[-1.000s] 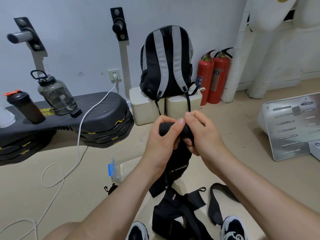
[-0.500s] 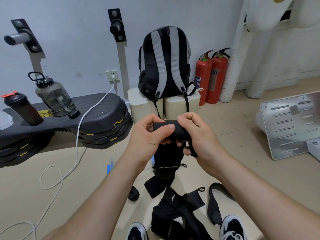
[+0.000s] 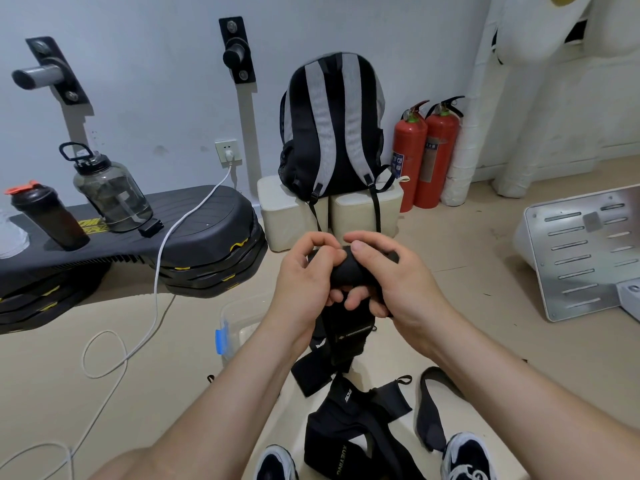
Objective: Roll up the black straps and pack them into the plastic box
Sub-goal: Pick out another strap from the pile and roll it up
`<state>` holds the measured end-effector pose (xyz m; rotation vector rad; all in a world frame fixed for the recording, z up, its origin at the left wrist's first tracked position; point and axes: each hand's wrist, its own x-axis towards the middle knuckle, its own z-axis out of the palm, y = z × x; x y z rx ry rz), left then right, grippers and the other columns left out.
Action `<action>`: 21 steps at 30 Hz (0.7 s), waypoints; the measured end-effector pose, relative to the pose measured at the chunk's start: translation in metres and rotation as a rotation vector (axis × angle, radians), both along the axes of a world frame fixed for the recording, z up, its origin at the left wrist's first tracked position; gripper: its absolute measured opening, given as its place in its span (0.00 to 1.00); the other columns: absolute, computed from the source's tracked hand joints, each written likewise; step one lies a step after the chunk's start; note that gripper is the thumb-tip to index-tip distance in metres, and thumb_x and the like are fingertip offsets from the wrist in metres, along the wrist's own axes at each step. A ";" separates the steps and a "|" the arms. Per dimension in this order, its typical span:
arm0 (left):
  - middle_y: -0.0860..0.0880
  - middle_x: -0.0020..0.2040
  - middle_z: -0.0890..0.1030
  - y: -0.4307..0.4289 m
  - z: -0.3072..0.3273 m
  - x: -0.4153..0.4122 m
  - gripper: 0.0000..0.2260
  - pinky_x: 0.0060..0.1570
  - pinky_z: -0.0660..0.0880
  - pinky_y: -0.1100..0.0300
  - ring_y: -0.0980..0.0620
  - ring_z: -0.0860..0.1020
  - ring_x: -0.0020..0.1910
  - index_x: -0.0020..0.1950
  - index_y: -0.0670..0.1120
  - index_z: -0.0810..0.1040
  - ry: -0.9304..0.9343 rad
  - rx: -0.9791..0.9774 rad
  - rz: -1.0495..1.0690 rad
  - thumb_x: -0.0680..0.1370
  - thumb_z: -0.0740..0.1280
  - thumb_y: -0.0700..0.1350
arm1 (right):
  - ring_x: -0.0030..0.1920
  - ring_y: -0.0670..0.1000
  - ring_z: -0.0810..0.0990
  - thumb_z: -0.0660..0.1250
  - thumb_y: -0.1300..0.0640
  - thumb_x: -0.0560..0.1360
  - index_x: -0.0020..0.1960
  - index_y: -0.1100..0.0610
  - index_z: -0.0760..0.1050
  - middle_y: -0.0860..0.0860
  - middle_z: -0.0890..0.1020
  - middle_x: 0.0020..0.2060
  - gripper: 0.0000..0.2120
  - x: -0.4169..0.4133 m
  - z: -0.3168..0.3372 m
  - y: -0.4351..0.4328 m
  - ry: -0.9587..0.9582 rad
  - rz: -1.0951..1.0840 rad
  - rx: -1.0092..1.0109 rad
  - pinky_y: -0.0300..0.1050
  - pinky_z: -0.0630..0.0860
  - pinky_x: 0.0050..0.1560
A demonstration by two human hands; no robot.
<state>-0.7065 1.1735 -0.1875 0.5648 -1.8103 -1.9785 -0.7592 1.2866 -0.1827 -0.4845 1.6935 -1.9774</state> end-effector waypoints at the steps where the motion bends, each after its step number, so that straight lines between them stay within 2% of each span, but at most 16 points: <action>1: 0.48 0.29 0.72 0.001 0.001 0.000 0.14 0.27 0.62 0.61 0.51 0.67 0.23 0.37 0.52 0.75 -0.018 0.027 -0.005 0.78 0.60 0.37 | 0.25 0.51 0.78 0.64 0.56 0.82 0.60 0.54 0.78 0.53 0.81 0.31 0.09 0.000 -0.001 -0.001 0.050 -0.019 0.028 0.35 0.63 0.20; 4: 0.47 0.27 0.71 0.005 0.003 0.001 0.11 0.25 0.60 0.61 0.52 0.67 0.22 0.41 0.49 0.74 -0.073 0.099 -0.008 0.79 0.58 0.38 | 0.24 0.47 0.76 0.65 0.55 0.81 0.60 0.56 0.79 0.52 0.80 0.29 0.10 -0.003 0.001 -0.001 0.132 -0.028 0.079 0.31 0.65 0.22; 7: 0.46 0.25 0.71 0.003 0.003 0.001 0.08 0.21 0.60 0.64 0.55 0.67 0.20 0.44 0.47 0.74 -0.141 0.080 -0.017 0.79 0.57 0.40 | 0.29 0.48 0.76 0.64 0.53 0.80 0.59 0.58 0.81 0.56 0.79 0.34 0.13 -0.008 0.005 0.003 0.001 0.132 0.088 0.35 0.61 0.22; 9: 0.46 0.26 0.72 0.000 0.002 0.002 0.06 0.21 0.61 0.64 0.54 0.68 0.21 0.47 0.46 0.74 -0.190 -0.006 -0.027 0.79 0.58 0.41 | 0.29 0.49 0.74 0.64 0.56 0.79 0.58 0.61 0.82 0.59 0.79 0.38 0.13 -0.012 0.006 0.005 -0.154 0.181 0.066 0.35 0.60 0.21; 12: 0.47 0.27 0.73 -0.001 0.001 0.003 0.05 0.24 0.66 0.63 0.52 0.69 0.22 0.53 0.49 0.72 -0.229 -0.028 -0.057 0.81 0.58 0.45 | 0.26 0.49 0.71 0.60 0.60 0.81 0.57 0.59 0.82 0.59 0.77 0.34 0.13 -0.010 0.002 0.004 -0.137 0.158 0.074 0.36 0.61 0.21; 15: 0.45 0.31 0.73 -0.002 -0.001 0.005 0.05 0.25 0.66 0.62 0.52 0.68 0.22 0.54 0.49 0.73 -0.158 0.021 -0.048 0.82 0.59 0.48 | 0.22 0.49 0.69 0.58 0.61 0.81 0.58 0.54 0.81 0.55 0.76 0.27 0.14 0.001 0.001 0.000 -0.001 0.131 0.072 0.38 0.62 0.22; 17: 0.44 0.33 0.74 -0.001 0.001 0.007 0.05 0.26 0.66 0.60 0.51 0.68 0.23 0.55 0.48 0.73 -0.099 0.044 -0.079 0.83 0.59 0.47 | 0.21 0.49 0.69 0.57 0.62 0.82 0.60 0.53 0.81 0.55 0.75 0.26 0.15 0.003 0.004 0.001 0.037 0.133 0.036 0.38 0.63 0.21; 19: 0.44 0.36 0.76 0.000 0.006 0.008 0.06 0.30 0.70 0.58 0.50 0.72 0.26 0.57 0.48 0.73 -0.085 -0.018 -0.135 0.83 0.59 0.47 | 0.21 0.49 0.69 0.57 0.62 0.82 0.58 0.53 0.83 0.57 0.76 0.29 0.16 0.001 0.007 0.002 -0.014 0.107 -0.041 0.37 0.62 0.20; 21: 0.47 0.42 0.80 0.000 0.009 0.007 0.08 0.36 0.73 0.58 0.51 0.78 0.35 0.58 0.51 0.74 -0.109 -0.140 -0.124 0.83 0.59 0.50 | 0.22 0.49 0.69 0.57 0.61 0.82 0.56 0.52 0.84 0.57 0.78 0.33 0.16 0.001 0.007 0.002 -0.121 0.052 -0.111 0.36 0.62 0.19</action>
